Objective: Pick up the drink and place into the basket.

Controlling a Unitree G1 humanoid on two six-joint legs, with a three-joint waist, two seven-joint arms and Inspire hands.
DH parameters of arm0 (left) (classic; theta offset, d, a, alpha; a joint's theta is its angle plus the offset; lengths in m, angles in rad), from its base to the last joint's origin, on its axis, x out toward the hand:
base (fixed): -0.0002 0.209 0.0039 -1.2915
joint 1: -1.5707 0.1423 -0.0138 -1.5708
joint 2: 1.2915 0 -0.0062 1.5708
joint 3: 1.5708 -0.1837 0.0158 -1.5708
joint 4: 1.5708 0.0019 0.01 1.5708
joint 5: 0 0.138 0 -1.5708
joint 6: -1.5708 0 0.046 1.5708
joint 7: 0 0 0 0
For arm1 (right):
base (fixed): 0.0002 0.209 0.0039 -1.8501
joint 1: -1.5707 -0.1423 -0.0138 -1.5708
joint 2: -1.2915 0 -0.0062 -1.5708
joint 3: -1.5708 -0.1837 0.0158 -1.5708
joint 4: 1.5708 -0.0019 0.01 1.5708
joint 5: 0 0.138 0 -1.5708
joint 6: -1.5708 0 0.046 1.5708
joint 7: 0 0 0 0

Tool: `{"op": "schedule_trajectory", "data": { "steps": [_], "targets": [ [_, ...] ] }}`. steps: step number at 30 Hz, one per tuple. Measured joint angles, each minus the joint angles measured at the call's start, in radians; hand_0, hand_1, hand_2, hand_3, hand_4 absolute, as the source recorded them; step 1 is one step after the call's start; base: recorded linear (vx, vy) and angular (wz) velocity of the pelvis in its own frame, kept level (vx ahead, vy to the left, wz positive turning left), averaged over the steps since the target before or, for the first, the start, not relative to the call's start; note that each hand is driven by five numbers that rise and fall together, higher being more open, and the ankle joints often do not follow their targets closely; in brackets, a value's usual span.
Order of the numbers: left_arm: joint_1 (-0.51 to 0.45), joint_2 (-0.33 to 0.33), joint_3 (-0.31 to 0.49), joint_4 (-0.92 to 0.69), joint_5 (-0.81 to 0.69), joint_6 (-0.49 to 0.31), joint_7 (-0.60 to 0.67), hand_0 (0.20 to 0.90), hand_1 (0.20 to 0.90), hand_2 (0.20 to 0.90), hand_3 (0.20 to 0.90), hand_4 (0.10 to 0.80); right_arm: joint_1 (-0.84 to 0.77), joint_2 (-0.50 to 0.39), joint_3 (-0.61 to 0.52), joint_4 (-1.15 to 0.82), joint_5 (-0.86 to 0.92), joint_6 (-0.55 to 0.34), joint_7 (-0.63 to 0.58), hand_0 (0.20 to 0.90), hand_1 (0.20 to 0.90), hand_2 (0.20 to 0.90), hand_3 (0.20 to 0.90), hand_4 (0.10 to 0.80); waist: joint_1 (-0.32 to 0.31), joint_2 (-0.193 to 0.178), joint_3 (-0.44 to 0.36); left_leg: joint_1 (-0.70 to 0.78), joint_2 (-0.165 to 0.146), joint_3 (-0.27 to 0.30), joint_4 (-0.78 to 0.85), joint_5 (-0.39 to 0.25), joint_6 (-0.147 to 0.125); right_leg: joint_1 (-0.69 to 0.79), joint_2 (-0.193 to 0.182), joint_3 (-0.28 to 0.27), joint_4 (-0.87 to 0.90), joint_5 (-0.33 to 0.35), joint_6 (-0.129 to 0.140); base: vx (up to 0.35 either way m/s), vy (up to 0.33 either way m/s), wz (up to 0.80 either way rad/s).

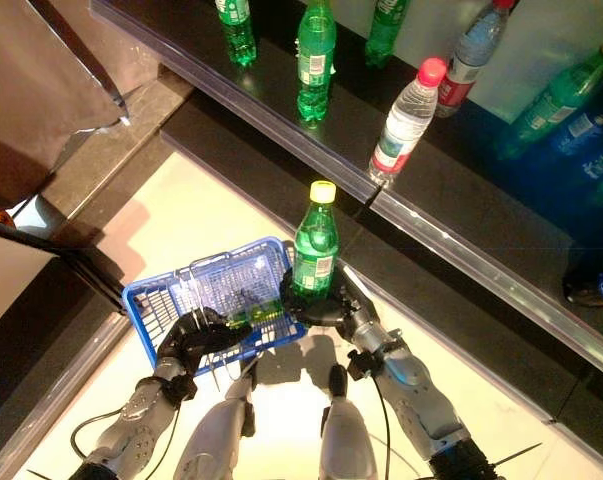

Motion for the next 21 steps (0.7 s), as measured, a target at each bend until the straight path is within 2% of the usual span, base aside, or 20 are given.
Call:
{"op": "schedule_trajectory", "data": {
  "steps": [5, 10, 17, 21],
  "targets": [
    [0.020, 0.061, -0.010, -0.066, 0.000, 0.048, -0.013, 0.300, 0.300, 0.300, 0.200, 0.100, 0.000, -0.017, 0.002, 0.000, -0.033, 0.060, -0.027, 0.300, 0.300, 0.300, 0.200, 0.100, 0.013, -0.002, -0.002, 0.003, -0.002, -0.009, 0.000, 0.002, -0.003, 0.013, -0.001, -0.005, -0.010, 0.001, 0.000, 0.008, -0.012, 0.05],
    [0.018, 0.101, -0.030, -0.112, 0.000, 0.062, -0.016, 0.300, 0.300, 0.300, 0.200, 0.100, -0.003, -0.096, 0.043, 0.008, -0.125, 0.216, -0.067, 0.300, 0.300, 0.300, 0.200, 0.100, 0.032, -0.004, -0.003, 0.008, -0.006, -0.024, 0.001, 0.004, -0.005, 0.032, -0.002, -0.023, -0.020, 0.001, 0.000, 0.012, -0.012, 0.09],
    [0.017, 0.132, -0.030, -0.116, -0.002, 0.072, -0.014, 0.300, 0.300, 0.300, 0.200, 0.100, -0.013, -0.110, 0.067, 0.028, -0.140, 0.348, -0.072, 0.300, 0.300, 0.300, 0.200, 0.100, 0.039, -0.008, -0.006, 0.019, -0.008, -0.035, -0.001, 0.001, -0.005, 0.052, -0.002, -0.031, -0.029, 0.002, 0.001, 0.003, -0.004, 0.04],
    [0.017, 0.135, -0.030, -0.124, -0.002, 0.078, -0.013, 0.300, 0.300, 0.300, 0.200, 0.100, -0.045, -0.131, 0.097, 0.028, -0.277, 0.440, -0.065, 0.300, 0.300, 0.300, 0.200, 0.100, 0.045, -0.020, -0.012, 0.019, -0.008, -0.036, -0.001, 0.002, -0.006, 0.052, -0.002, -0.031, -0.029, 0.002, 0.001, 0.000, 0.000, 0.00]
  ]
}}
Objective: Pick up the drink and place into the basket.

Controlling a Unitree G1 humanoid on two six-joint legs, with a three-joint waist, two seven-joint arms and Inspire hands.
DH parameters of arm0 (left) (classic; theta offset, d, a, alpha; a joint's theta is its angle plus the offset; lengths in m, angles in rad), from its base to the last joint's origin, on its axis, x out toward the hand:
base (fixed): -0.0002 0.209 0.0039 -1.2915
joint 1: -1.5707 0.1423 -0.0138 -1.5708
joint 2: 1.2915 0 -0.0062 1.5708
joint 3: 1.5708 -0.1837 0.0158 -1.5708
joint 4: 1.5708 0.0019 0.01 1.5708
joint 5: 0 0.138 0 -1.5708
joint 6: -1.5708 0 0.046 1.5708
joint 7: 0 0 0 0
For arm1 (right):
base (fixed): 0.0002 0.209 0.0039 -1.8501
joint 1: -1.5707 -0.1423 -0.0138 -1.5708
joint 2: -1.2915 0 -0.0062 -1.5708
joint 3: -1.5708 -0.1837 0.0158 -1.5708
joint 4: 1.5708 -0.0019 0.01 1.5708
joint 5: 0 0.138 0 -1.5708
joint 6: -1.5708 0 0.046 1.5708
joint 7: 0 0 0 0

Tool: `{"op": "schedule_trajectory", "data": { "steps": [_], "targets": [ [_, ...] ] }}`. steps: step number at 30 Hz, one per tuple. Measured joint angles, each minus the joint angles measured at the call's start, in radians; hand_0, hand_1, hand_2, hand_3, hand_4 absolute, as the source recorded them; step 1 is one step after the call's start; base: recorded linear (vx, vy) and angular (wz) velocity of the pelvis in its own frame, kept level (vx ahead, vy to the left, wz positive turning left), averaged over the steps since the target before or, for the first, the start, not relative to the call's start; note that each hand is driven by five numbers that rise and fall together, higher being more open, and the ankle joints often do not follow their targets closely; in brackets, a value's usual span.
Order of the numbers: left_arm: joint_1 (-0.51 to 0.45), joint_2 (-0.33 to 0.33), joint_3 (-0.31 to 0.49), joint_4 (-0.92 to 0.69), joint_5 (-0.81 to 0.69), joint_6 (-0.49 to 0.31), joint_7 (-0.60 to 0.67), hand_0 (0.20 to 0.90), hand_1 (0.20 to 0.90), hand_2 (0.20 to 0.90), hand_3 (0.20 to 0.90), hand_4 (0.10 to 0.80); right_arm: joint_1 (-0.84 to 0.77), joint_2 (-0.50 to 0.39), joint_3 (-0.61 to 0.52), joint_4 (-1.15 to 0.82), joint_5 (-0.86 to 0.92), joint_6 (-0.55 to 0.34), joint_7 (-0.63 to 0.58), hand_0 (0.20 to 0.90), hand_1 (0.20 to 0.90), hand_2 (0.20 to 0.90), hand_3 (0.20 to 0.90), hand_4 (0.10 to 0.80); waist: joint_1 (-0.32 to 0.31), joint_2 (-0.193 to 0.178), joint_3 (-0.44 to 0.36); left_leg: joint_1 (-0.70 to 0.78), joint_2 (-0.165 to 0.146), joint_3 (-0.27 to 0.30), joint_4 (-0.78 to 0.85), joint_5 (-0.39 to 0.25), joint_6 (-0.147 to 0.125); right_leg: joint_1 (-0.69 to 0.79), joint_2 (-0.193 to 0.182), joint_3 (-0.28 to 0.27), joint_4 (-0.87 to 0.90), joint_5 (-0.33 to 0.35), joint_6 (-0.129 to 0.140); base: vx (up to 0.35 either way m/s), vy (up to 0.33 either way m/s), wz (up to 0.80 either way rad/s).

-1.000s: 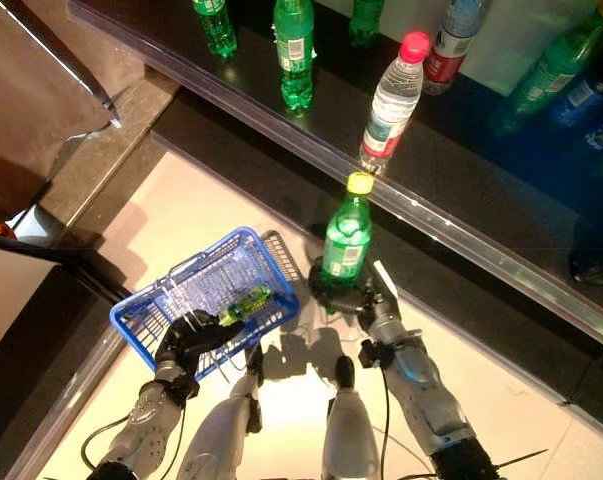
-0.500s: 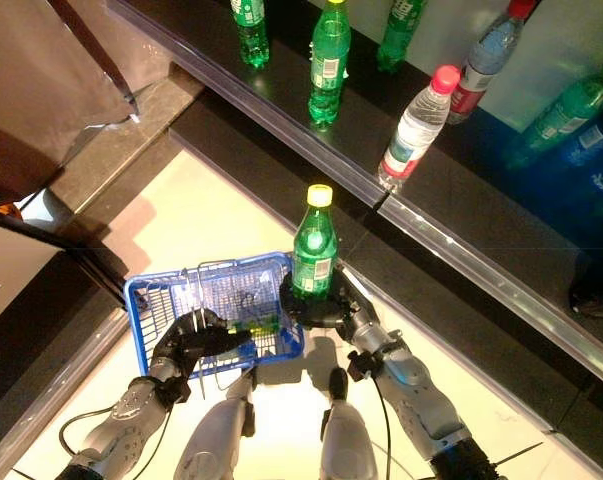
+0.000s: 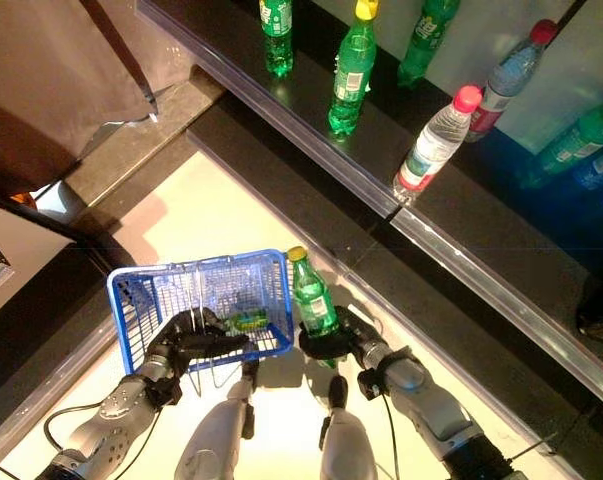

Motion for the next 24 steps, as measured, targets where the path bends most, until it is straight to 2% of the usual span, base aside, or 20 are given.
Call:
{"op": "schedule_trajectory", "data": {
  "steps": [4, 7, 12, 14, 19, 21, 24],
  "targets": [
    [-0.007, 0.012, -0.002, -0.033, -0.015, 0.017, 0.000, 0.300, 0.300, 0.300, 0.200, 0.100, -0.027, -0.041, 0.045, 0.000, -0.161, 0.060, 0.029, 0.300, 0.300, 0.300, 0.200, 0.100, 0.011, -0.011, -0.006, 0.001, -0.002, -0.003, 0.000, 0.000, 0.000, 0.004, -0.001, -0.002, -0.002, 0.000, 0.000, 0.001, -0.002, 0.01],
    [-0.022, 0.042, -0.017, -0.055, -0.017, 0.025, -0.003, 0.300, 0.300, 0.300, 0.200, 0.100, -0.083, -0.066, 0.084, 0.004, -0.188, 0.088, 0.050, 0.300, 0.300, 0.300, 0.200, 0.100, 0.011, -0.011, -0.006, 0.003, -0.002, -0.008, 0.003, 0.002, -0.001, 0.009, 0.000, -0.005, -0.004, 0.000, 0.000, -0.003, -0.007, 0.03],
    [-0.067, 0.047, -0.071, -0.055, -0.017, 0.043, -0.013, 0.300, 0.300, 0.300, 0.200, 0.100, -0.234, -0.059, 0.163, 0.038, -0.193, 0.105, 0.103, 0.300, 0.300, 0.300, 0.200, 0.100, 0.014, -0.011, -0.006, 0.004, -0.003, -0.019, 0.004, 0.003, -0.004, 0.022, 0.004, -0.017, -0.015, 0.003, -0.002, 0.003, -0.006, 0.06],
    [-0.085, 0.047, -0.087, -0.055, -0.017, 0.062, -0.025, 0.300, 0.300, 0.300, 0.200, 0.100, -0.282, -0.050, 0.187, 0.065, -0.153, 0.107, 0.116, 0.300, 0.300, 0.300, 0.200, 0.100, 0.020, -0.009, -0.007, 0.004, -0.003, -0.028, 0.004, 0.005, -0.006, 0.026, 0.005, -0.025, -0.018, 0.003, -0.002, 0.006, -0.014, 0.11],
    [-0.136, 0.055, -0.137, -0.051, -0.018, 0.085, -0.053, 0.300, 0.300, 0.300, 0.200, 0.100, -0.407, 0.058, 0.207, 0.263, 0.130, 0.104, 0.134, 0.300, 0.300, 0.300, 0.200, 0.100, 0.061, -0.004, -0.010, 0.003, -0.007, -0.038, 0.004, 0.005, -0.007, 0.036, 0.004, -0.037, -0.027, 0.003, -0.002, 0.006, 0.000, 0.07],
    [-0.162, 0.066, -0.166, -0.047, -0.018, 0.088, -0.077, 0.300, 0.300, 0.300, 0.200, 0.100, -0.421, 0.102, 0.209, 0.333, 0.193, 0.104, 0.133, 0.300, 0.300, 0.300, 0.200, 0.100, 0.070, 0.002, -0.013, 0.001, -0.009, -0.056, 0.004, 0.006, -0.007, 0.047, 0.002, -0.056, -0.035, 0.002, -0.002, -0.034, 0.028, 0.21],
    [-0.169, 0.088, -0.174, -0.047, -0.017, 0.089, -0.095, 0.300, 0.300, 0.300, 0.200, 0.100, -0.422, 0.129, 0.215, 0.350, 0.302, 0.107, 0.134, 0.300, 0.300, 0.300, 0.200, 0.100, 0.086, 0.005, -0.014, -0.002, -0.012, -0.057, 0.003, 0.006, -0.007, 0.047, -0.001, -0.055, -0.039, 0.002, -0.001, -0.047, 0.030, 0.06]
  ]
}}
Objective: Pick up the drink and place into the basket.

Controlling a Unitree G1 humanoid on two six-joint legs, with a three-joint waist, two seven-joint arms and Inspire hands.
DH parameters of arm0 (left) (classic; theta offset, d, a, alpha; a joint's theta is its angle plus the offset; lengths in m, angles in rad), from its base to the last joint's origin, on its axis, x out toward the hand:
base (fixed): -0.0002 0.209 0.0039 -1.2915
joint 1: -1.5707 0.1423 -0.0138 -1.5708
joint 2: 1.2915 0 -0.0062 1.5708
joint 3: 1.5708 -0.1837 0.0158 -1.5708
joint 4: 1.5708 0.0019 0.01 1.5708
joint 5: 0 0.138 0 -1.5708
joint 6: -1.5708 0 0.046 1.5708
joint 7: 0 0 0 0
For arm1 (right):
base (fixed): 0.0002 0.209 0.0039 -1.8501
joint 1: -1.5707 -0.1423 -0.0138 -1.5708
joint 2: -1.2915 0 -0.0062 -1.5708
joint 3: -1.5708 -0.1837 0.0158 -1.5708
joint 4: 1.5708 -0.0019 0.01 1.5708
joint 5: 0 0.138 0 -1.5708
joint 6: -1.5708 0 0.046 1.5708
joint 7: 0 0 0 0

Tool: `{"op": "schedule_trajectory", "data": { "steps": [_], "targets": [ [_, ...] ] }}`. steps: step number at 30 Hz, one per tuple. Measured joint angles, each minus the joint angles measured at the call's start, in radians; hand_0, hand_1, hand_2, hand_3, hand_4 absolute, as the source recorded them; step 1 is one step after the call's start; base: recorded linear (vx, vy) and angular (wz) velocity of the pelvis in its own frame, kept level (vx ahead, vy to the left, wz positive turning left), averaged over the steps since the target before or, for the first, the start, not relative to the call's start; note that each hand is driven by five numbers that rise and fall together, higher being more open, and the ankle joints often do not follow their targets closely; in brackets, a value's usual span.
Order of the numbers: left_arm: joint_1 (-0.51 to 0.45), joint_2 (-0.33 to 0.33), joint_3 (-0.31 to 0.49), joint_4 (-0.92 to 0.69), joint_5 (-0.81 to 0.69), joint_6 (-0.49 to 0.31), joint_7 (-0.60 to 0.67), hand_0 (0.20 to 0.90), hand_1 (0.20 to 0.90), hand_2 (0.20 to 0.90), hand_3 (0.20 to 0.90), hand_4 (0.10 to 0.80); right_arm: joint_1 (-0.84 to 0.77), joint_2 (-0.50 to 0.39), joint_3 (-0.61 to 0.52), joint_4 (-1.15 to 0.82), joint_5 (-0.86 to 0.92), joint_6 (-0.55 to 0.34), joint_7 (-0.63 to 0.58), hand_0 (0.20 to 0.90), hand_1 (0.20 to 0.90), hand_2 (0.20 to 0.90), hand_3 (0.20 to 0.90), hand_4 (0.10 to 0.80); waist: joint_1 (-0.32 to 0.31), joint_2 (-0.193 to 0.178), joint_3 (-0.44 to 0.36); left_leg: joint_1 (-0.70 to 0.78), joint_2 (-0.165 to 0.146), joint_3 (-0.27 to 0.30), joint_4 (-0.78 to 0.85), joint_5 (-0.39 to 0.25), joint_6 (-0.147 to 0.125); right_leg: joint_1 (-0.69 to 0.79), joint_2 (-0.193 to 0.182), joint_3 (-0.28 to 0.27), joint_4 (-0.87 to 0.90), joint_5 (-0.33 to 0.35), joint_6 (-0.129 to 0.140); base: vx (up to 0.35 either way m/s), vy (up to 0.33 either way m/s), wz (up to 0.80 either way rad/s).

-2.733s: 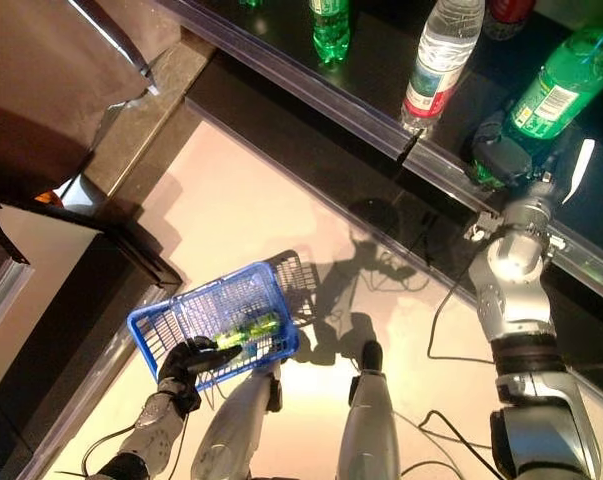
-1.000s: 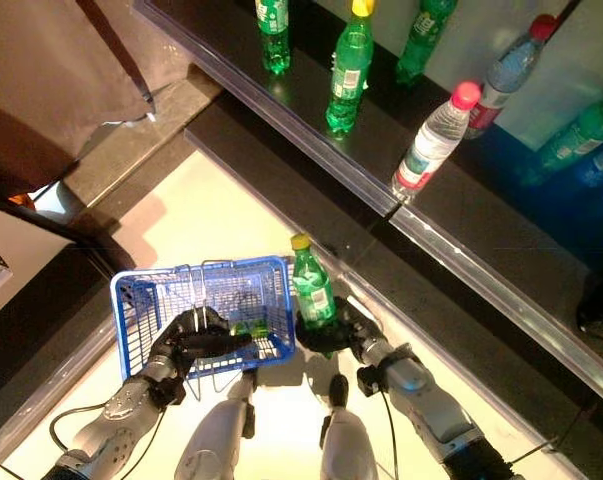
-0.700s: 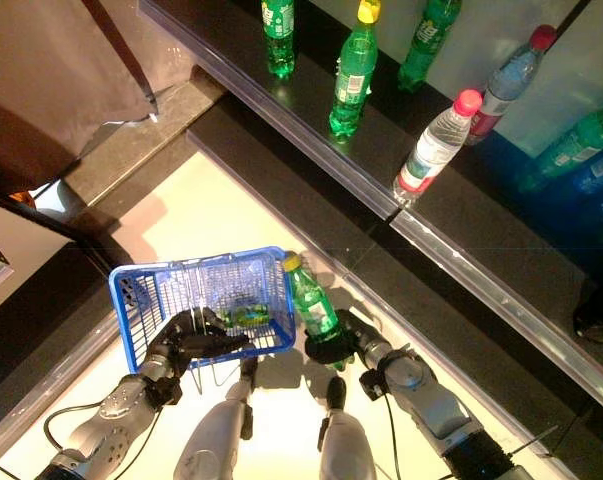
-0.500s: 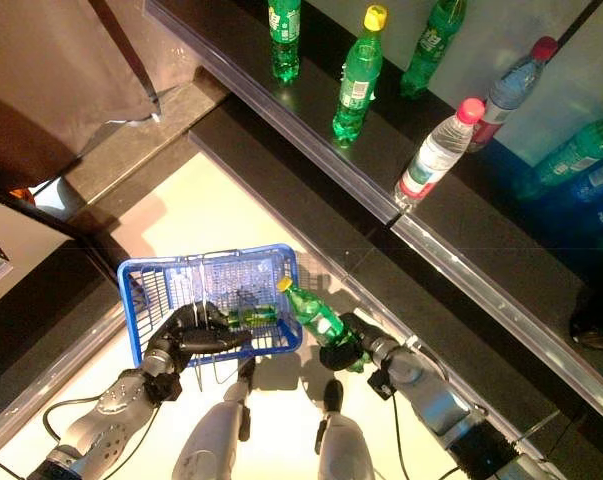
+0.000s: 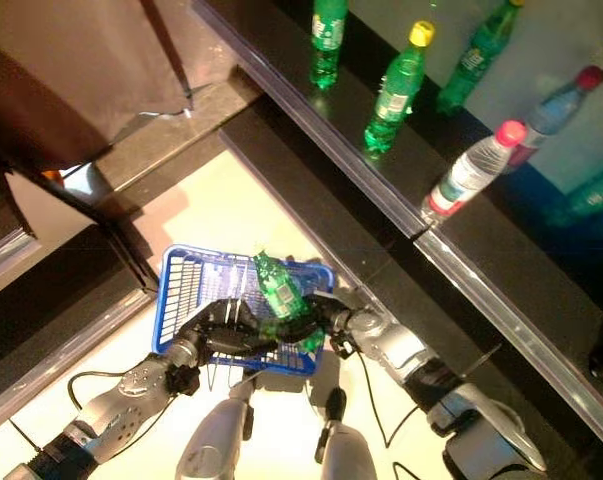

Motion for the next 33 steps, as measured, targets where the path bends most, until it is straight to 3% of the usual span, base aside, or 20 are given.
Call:
{"op": "schedule_trajectory", "data": {
  "steps": [6, 13, 26, 33],
  "targets": [
    [-0.018, 0.047, -0.056, 0.007, 0.006, 0.000, -0.015, 0.300, 0.300, 0.300, 0.200, 0.100, -0.013, 0.050, 0.011, 0.069, 0.135, 0.057, -0.002, 0.300, 0.300, 0.300, 0.200, 0.100, 0.008, 0.008, -0.003, -0.012, -0.002, -0.003, -0.002, 0.000, 0.000, -0.010, -0.001, -0.001, -0.002, 0.000, 0.000, -0.015, 0.022, 0.01],
    [-0.046, 0.035, -0.118, 0.043, 0.006, -0.001, -0.022, 0.300, 0.300, 0.300, 0.200, 0.100, -0.046, 0.083, 0.036, 0.227, 0.260, 0.085, -0.045, 0.300, 0.300, 0.300, 0.200, 0.100, 0.009, 0.032, -0.016, -0.037, -0.005, -0.024, -0.001, 0.004, -0.001, -0.020, 0.000, -0.023, -0.012, 0.001, 0.001, -0.025, 0.024, 0.08],
    [-0.070, 0.011, -0.143, 0.043, 0.003, -0.011, -0.046, 0.300, 0.300, 0.300, 0.200, 0.100, -0.110, 0.132, 0.011, 0.405, 0.253, 0.118, -0.053, 0.300, 0.300, 0.300, 0.200, 0.100, 0.015, 0.042, -0.020, -0.051, -0.009, -0.027, -0.001, 0.004, -0.001, -0.031, -0.003, -0.026, -0.011, 0.000, 0.003, -0.001, 0.002, 0.00],
    [-0.070, 0.000, -0.143, 0.043, 0.006, -0.011, -0.048, 0.300, 0.300, 0.300, 0.200, 0.100, -0.110, 0.096, -0.015, 0.393, 0.095, 0.138, -0.053, 0.300, 0.300, 0.300, 0.200, 0.100, 0.010, 0.042, -0.019, -0.052, -0.008, -0.026, -0.001, 0.004, -0.001, -0.032, -0.001, -0.026, -0.011, 0.000, 0.003, 0.000, 0.000, 0.00]
  ]
}}
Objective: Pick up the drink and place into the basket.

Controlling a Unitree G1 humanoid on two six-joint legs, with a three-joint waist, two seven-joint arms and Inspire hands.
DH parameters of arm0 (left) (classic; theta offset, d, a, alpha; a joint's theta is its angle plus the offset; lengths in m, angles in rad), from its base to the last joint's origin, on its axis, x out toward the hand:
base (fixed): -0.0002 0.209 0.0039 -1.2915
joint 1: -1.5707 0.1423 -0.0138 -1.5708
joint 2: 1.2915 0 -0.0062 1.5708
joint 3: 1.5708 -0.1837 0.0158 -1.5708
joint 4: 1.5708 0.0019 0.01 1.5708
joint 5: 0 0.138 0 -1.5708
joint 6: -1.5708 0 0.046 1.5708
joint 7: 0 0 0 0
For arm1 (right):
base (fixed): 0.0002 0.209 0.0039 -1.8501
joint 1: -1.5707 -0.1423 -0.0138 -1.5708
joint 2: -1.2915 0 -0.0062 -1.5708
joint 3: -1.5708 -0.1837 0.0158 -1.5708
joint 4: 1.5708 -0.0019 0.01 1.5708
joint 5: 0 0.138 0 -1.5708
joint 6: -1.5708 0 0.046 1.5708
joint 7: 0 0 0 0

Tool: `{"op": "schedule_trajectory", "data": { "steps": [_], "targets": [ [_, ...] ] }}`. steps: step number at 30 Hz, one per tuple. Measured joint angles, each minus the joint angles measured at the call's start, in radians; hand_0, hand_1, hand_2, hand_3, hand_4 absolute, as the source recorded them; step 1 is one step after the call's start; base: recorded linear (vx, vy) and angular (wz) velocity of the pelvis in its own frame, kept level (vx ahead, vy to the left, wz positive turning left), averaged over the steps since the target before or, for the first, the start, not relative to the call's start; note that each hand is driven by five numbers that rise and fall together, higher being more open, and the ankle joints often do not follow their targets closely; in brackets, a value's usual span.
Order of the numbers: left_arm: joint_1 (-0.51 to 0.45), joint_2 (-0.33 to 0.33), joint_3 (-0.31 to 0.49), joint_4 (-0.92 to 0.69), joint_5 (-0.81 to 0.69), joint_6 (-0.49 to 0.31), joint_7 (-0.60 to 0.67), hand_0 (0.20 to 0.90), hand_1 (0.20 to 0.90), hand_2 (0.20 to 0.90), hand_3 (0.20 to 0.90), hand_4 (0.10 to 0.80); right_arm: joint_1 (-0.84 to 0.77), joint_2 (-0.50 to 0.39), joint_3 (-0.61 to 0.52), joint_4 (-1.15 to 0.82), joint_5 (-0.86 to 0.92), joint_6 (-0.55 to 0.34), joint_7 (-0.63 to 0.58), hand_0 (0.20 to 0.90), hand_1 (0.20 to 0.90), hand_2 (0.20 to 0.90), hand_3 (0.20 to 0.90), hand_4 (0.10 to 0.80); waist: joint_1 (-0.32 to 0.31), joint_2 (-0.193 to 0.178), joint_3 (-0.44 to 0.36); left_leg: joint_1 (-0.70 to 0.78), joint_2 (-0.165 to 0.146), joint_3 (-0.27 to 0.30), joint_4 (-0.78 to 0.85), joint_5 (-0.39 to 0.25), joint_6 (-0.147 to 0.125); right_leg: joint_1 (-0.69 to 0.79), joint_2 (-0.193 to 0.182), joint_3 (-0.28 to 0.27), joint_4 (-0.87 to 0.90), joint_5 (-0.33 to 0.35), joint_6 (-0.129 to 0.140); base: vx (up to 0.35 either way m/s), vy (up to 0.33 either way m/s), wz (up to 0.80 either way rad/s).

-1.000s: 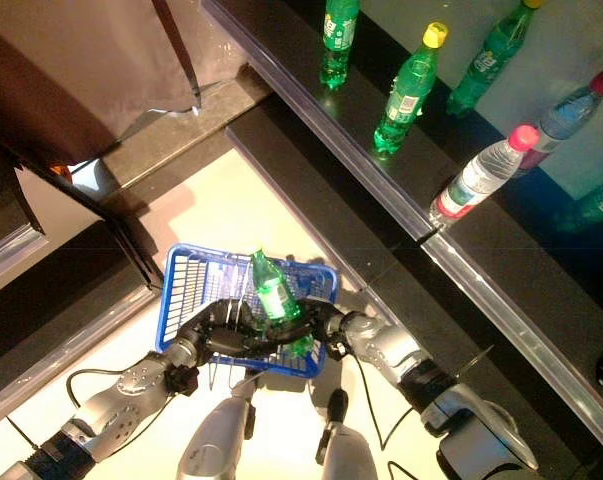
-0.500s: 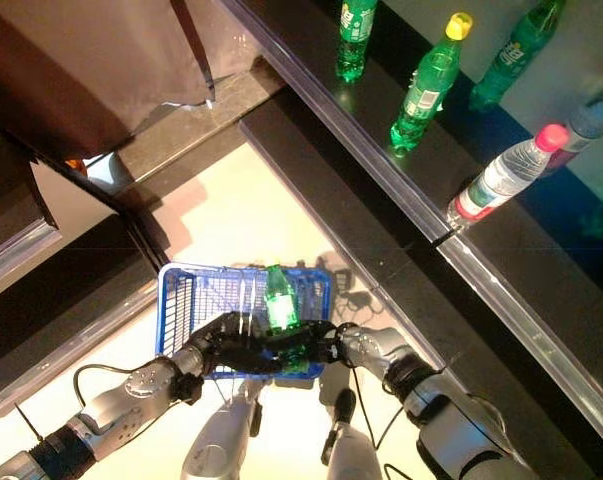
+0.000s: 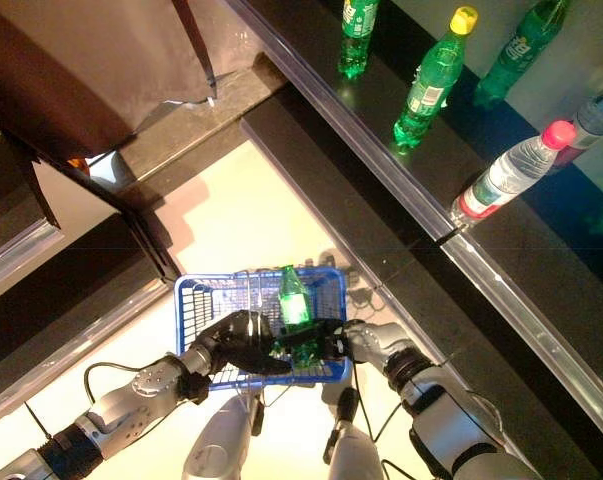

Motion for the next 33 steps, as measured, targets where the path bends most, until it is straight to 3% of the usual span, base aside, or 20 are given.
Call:
{"op": "schedule_trajectory", "data": {
  "steps": [6, 12, 17, 24, 33],
  "targets": [
    [0.000, -0.009, 0.002, -0.001, 0.024, 0.000, -0.006, 0.300, 0.300, 0.300, 0.200, 0.100, 0.030, -0.104, 0.024, -0.168, -0.226, 0.046, -0.078, 0.300, 0.300, 0.300, 0.200, 0.100, -0.001, 0.000, 0.000, -0.003, 0.000, 0.001, 0.000, 0.000, 0.000, -0.004, 0.000, 0.001, 0.001, 0.000, 0.000, 0.000, 0.000, 0.00],
    [0.004, -0.002, 0.046, -0.015, 0.046, 0.000, -0.005, 0.300, 0.300, 0.300, 0.200, 0.100, 0.132, -0.180, -0.028, -0.324, -0.465, 0.102, -0.136, 0.300, 0.300, 0.300, 0.200, 0.100, -0.023, -0.018, 0.009, -0.017, -0.001, 0.004, 0.000, 0.001, 0.001, -0.022, 0.002, 0.005, 0.007, 0.000, 0.000, 0.006, 0.000, -0.01],
    [0.003, 0.027, 0.115, -0.016, 0.054, 0.000, 0.001, 0.300, 0.300, 0.300, 0.200, 0.100, 0.143, -0.232, -0.028, -0.401, -0.749, 0.157, 0.038, 0.300, 0.300, 0.300, 0.200, 0.100, -0.058, -0.056, 0.030, -0.016, 0.000, 0.009, 0.001, 0.001, 0.001, -0.022, 0.002, 0.009, 0.006, 0.001, 0.000, 0.006, 0.000, -0.01],
    [0.002, 0.028, 0.131, -0.016, 0.054, 0.000, 0.006, 0.300, 0.300, 0.300, 0.200, 0.100, 0.134, -0.249, -0.012, -0.441, -0.989, 0.157, 0.309, 0.300, 0.300, 0.300, 0.200, 0.100, -0.054, -0.060, 0.032, -0.016, 0.000, 0.017, 0.000, 0.001, 0.001, -0.022, 0.003, 0.010, 0.004, 0.001, -0.001, 0.002, 0.000, -0.01],
    [0.001, 0.029, 0.132, -0.023, 0.053, 0.000, 0.006, 0.300, 0.300, 0.300, 0.200, 0.100, 0.161, -0.216, 0.001, -0.519, -1.049, 0.214, 0.355, 0.300, 0.300, 0.300, 0.200, 0.100, -0.053, -0.062, 0.037, -0.016, 0.000, 0.018, 0.000, 0.001, 0.001, -0.022, 0.002, 0.011, 0.002, 0.002, 0.000, 0.000, 0.000, 0.00]
  ]
}}
